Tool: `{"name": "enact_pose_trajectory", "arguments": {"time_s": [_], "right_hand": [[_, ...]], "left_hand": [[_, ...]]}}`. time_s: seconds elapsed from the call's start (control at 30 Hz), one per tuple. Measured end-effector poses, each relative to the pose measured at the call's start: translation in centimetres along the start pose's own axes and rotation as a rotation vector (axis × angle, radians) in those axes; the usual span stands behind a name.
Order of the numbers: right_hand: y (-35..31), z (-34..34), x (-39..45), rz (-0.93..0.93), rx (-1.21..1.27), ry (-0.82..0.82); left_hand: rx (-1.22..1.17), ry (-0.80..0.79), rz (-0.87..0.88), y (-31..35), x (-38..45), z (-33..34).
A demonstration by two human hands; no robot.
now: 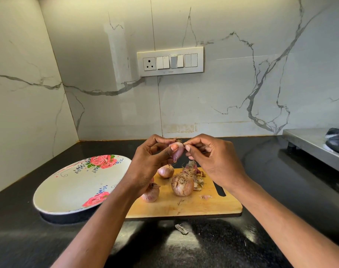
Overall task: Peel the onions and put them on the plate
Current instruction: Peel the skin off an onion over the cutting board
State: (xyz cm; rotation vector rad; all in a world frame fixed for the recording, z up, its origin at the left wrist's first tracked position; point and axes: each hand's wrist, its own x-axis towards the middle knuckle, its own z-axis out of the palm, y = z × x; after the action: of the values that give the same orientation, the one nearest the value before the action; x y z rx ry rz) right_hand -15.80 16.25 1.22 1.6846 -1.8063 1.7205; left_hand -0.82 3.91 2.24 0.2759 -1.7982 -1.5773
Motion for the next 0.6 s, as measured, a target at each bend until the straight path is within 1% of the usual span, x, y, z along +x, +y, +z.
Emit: {"name": "enact_pose_trajectory", "arguments": {"time_s": [0.1, 0.23, 0.4, 0.6], "right_hand": [[-0.18, 0.02, 0.09, 0.065, 0.057, -0.022], [-0.65, 0.01, 0.00, 0.079, 0.064, -0.054], [-0.61, 0.08, 0.13, 0.056, 0.081, 0.014], [-0.61, 0.38, 0.09, 0.086, 0.073, 0.035]], "left_hand": [[-0.007, 0.011, 0.004, 0.02, 0.07, -0.07], [-0.018, 0.013, 0.007, 0.11, 0.10, -0.17], [0.012, -0.012, 0.031, 0.22, 0.07, -0.10], [0.020, -0.020, 0.042, 0.22, 0.11, -0.05]]}}
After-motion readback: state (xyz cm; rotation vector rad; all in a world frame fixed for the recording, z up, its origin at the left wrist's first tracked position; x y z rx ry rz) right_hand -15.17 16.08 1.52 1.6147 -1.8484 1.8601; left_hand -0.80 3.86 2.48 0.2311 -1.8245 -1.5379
